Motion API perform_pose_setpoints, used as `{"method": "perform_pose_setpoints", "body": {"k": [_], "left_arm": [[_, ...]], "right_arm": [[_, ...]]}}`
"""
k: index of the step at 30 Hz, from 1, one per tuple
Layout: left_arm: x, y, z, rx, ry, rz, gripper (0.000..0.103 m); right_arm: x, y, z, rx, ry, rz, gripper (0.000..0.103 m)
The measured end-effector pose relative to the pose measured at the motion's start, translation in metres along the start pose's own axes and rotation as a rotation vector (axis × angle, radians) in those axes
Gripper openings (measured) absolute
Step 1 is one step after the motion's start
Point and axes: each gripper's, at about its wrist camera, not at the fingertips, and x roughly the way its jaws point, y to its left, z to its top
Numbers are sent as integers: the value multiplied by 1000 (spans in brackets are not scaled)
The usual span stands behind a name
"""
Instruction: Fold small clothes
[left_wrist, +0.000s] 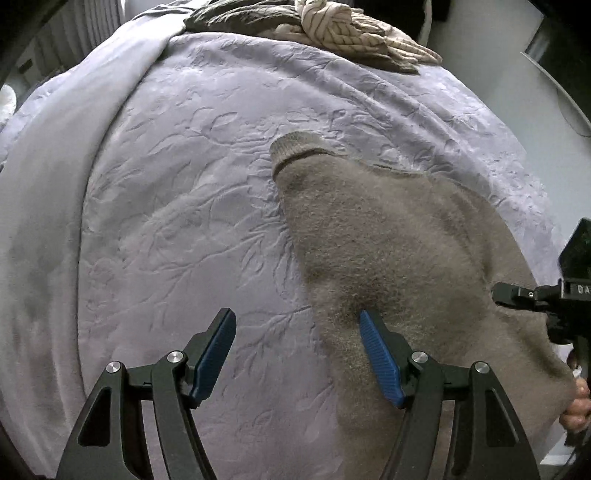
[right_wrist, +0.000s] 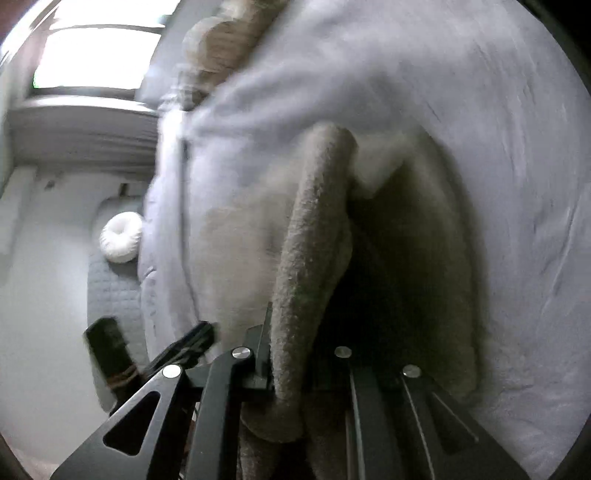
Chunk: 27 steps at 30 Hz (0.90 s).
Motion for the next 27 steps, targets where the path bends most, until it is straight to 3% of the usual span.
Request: {"method": "perform_pose_setpoints", "body": {"k": [3,6,9,11,12,17,23,27], "left_arm": [[-8,-3,7,0,-1,-11,71],[-16,-13,13,34,-32,-30,71],[-4,-24,11,65,-13,-29,71],[8,-27,6,68,2,-32,83],[11,-27,4,63,0,-19,93],[9,-17,2,30,17,-38,93],[-7,-14,4,55,2,5,93],[-9,-12,23,33,-48,17,93]], "right_arm": [[-24,8,-5,-40,-66,17,14],[-25,-22,-13,9,-52,-70,14],[-13,-57,-17,90,-21,-130,14],[-17,-75,-23,176,-48,-68,14],[-17,-74,-22,178,-54,-71,15],[-27,-65,-25,138,-44,-130,16],[-28,-45,0,121,-78,-164,22],[-24,-42,22,115,-98,-182,21]]}}
